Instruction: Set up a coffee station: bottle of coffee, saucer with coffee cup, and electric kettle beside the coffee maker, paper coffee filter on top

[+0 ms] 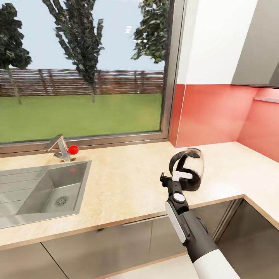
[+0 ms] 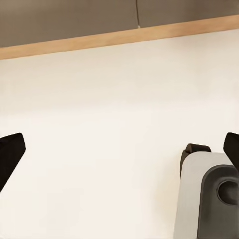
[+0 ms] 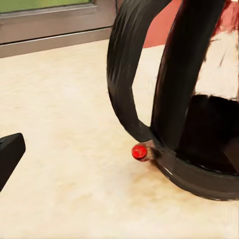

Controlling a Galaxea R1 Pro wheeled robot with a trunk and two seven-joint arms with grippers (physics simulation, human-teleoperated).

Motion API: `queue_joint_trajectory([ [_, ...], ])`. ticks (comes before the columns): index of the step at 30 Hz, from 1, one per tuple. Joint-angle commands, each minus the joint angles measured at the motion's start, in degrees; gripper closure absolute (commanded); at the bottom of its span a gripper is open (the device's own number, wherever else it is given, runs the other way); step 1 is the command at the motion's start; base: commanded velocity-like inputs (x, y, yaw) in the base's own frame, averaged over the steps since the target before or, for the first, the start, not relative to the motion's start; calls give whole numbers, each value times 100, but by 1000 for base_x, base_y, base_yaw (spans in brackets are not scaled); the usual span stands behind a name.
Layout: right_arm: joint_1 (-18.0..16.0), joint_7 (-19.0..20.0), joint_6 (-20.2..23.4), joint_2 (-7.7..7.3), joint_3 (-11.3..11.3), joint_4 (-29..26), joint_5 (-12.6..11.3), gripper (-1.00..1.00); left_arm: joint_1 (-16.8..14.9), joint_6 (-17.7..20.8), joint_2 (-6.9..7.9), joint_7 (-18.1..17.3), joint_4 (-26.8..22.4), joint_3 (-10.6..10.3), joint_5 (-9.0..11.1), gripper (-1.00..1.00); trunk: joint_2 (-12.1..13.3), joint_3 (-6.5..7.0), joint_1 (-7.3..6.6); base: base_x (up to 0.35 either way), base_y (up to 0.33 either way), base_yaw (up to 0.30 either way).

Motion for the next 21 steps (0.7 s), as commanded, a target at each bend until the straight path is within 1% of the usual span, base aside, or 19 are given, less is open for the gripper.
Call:
queue_joint_trajectory([
  [1,-6,-42,24,-1,13,-6,-34,-100,3,4,-1,-60,-9,39,30,-100,-7,-8,2,0,83,0],
  [12,-7,-43,22,-1,13,1,-36,-100,3,5,-5,-60,-9,41,31,-100,-7,-8,2,2,18,0],
  [21,-6,-43,22,-1,15,3,-37,-100,3,1,-3,-61,-2,46,31,-100,-7,-8,2,38,46,0],
])
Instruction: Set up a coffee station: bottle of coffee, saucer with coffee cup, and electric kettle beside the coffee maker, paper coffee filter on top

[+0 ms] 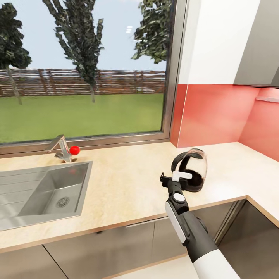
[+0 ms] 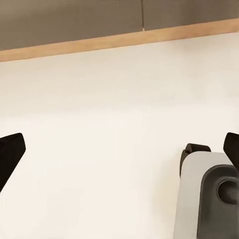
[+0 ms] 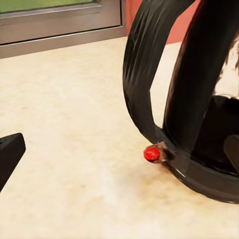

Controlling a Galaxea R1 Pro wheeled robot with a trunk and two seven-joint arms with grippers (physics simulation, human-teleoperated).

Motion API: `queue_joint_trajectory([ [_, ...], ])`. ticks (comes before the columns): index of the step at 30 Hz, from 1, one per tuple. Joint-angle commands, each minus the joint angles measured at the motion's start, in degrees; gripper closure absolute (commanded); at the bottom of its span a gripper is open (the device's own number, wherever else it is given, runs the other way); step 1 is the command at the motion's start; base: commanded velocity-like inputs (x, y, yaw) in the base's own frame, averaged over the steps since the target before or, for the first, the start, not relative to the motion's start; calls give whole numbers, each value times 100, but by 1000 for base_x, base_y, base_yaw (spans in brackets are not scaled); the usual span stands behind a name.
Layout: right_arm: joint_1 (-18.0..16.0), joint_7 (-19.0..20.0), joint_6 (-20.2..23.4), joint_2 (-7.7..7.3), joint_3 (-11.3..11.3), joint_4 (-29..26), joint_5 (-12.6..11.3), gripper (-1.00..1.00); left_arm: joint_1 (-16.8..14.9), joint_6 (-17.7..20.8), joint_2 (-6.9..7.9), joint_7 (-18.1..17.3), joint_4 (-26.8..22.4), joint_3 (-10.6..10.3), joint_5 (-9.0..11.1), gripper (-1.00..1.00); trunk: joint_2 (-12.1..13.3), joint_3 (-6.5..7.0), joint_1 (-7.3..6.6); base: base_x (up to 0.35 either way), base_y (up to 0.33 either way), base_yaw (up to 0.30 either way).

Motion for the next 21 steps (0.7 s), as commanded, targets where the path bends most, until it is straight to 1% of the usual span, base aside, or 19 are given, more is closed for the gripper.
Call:
queue_joint_trajectory([
  [1,-6,-42,23,-2,15,-6,-35,-100,3,2,0,-65,-4,39,30,-100,-7,-8,2,6,8,0],
  [5,-7,-42,24,-2,13,-6,-34,-100,3,-11,-32,-104,68,29,26,-100,-7,-8,2,3,4,0],
  [9,-7,-42,25,-2,18,-12,-33,-100,3,-23,-225,-98,105,3,2,-100,-7,-8,2,0,1,0],
  [10,-7,-42,25,-2,16,-13,-33,-100,3,-21,-254,-93,109,-3,0,-100,-7,-8,2,0,0,0],
  [16,-6,-42,26,-2,20,-14,-37,-100,3,-14,-299,-67,114,-19,-4,-100,-7,-8,2,40,0,0],
  [21,-7,-42,25,-2,20,-15,-36,-100,3,-13,-305,-60,115,-21,-5,-100,-7,-8,2,224,0,0],
])
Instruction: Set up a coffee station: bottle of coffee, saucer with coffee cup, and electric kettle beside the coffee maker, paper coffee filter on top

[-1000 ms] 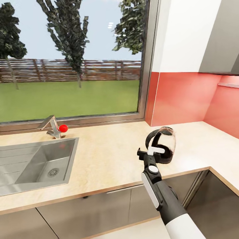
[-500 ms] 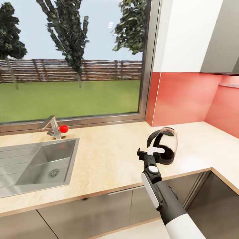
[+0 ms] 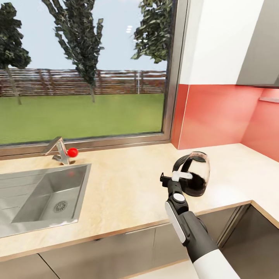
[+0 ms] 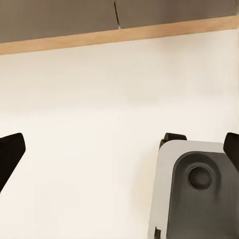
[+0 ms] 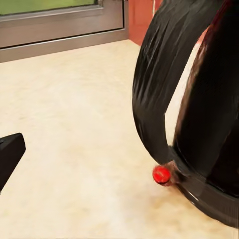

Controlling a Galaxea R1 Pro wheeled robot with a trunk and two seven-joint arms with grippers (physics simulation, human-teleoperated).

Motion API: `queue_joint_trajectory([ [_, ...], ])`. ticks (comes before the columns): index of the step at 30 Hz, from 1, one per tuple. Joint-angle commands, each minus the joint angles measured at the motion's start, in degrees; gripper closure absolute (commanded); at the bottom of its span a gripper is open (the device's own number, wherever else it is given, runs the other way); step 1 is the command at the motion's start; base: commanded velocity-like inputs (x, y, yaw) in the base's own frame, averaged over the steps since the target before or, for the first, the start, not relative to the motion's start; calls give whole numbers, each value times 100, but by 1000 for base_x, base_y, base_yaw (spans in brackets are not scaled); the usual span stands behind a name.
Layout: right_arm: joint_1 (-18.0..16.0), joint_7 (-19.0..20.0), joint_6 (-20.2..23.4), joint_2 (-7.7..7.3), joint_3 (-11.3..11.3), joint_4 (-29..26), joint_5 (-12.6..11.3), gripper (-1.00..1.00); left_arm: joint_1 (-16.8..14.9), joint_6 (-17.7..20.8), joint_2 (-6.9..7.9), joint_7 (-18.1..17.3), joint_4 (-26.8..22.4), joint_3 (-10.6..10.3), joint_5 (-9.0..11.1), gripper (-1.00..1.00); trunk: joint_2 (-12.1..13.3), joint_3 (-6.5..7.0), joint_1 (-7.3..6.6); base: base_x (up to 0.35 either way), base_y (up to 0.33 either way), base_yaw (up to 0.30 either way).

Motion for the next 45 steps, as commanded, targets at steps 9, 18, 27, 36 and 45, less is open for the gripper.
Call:
queue_joint_trajectory([
  [9,-5,-42,26,-2,12,-6,-35,-100,3,3,-2,-59,-9,34,27,-100,-6,-7,5,189,0,0],
  [18,-5,-42,26,-2,13,-6,-34,-100,3,7,-2,-58,-9,33,27,-100,-6,-7,5,13,0,0],
  [27,-6,-42,26,-2,8,-6,-37,-100,3,11,-2,-58,-9,33,27,-100,-6,-7,5,102,-29,0],
  [36,-6,-42,26,-2,8,-6,-36,-100,3,10,-2,-58,-9,33,27,-100,-6,-7,5,27,-13,0],
  [45,-5,-42,25,-2,7,-6,-36,-100,3,12,-2,-59,-9,33,27,-100,-6,-7,5,1,0,0],
])
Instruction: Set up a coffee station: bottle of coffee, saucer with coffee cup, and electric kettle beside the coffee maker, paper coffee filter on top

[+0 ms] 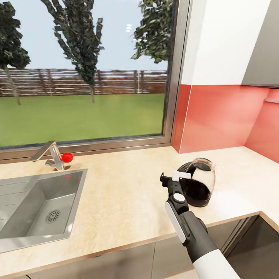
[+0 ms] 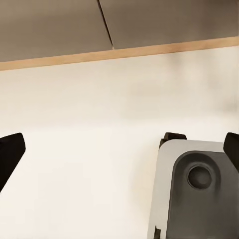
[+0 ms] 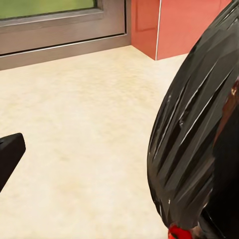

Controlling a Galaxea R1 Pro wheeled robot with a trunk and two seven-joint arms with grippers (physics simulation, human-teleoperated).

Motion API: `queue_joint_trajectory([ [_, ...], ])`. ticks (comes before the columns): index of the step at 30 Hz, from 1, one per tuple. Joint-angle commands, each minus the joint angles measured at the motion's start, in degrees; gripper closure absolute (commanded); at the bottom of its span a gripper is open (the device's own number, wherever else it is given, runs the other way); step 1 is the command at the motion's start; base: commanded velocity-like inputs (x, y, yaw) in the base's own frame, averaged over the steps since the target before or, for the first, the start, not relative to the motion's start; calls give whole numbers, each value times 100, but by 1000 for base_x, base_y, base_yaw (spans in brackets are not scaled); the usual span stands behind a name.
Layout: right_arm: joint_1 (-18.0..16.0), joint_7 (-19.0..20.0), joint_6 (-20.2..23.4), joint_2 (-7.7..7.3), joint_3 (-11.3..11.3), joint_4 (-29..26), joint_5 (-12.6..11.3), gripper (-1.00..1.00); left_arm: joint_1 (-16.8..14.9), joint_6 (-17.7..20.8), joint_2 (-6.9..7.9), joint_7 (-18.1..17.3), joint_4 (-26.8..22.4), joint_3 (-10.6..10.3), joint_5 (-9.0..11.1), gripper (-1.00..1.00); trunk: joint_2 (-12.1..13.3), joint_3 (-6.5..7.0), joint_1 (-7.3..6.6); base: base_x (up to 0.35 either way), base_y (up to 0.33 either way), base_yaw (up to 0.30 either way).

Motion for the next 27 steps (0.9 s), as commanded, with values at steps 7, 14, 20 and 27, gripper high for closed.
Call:
queue_joint_trajectory([
  [7,-4,-42,24,-6,12,-18,-28,-100,3,3,-1,-60,-9,43,27,-100,-7,-8,2,0,0,0],
  [14,-4,-42,25,-10,19,-16,-31,100,3,3,-1,-60,-9,43,27,-100,-7,-8,2,0,0,0],
  [20,-5,-42,21,-10,21,-17,-35,100,3,1,0,-60,-9,43,27,-100,-7,-8,2,0,0,0],
  [27,-3,-42,16,-10,21,-18,-36,100,3,-5,-1,-61,-9,43,27,-100,-7,-8,2,0,0,0],
])
